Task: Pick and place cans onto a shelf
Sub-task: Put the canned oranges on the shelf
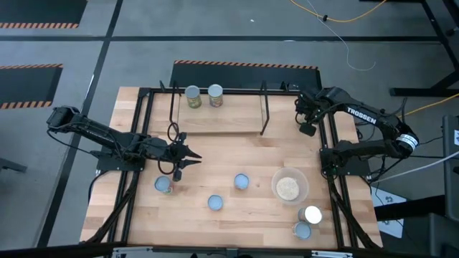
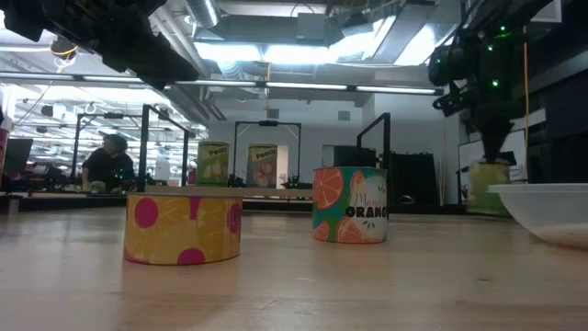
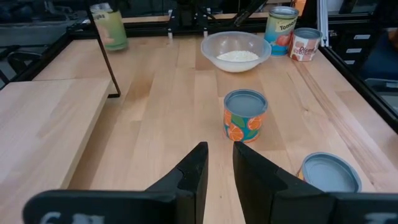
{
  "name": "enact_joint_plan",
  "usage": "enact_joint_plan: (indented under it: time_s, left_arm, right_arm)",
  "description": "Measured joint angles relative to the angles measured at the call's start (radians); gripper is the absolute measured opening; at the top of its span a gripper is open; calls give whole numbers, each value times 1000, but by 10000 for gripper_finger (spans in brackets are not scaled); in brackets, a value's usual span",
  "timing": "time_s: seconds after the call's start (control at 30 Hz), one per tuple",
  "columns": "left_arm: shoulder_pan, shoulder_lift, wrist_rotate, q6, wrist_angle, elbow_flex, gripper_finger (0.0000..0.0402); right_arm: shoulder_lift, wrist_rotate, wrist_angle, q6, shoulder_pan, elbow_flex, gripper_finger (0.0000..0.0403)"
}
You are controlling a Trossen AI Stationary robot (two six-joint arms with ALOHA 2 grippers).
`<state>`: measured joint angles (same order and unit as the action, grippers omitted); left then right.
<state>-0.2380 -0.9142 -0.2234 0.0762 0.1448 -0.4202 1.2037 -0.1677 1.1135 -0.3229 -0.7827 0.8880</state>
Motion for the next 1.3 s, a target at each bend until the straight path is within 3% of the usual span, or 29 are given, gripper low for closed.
enact_joint_plan:
  time_s: [0.3,0.7,0.9,1.3]
  left_arm:
    - [0,0,0,0,0,0,69]
    - [0,0,0,-7,0,0,69]
    - [0,0,0,-8,0,0,69]
    - [0,0,0,-8,0,0,69]
  right_arm:
    - [1,31,47,12,0,170,1]
    - [22,40,125,108,67,576,0]
    - [133,37,148,108,154,808,0]
    - [506,30,185,108,280,1215,0]
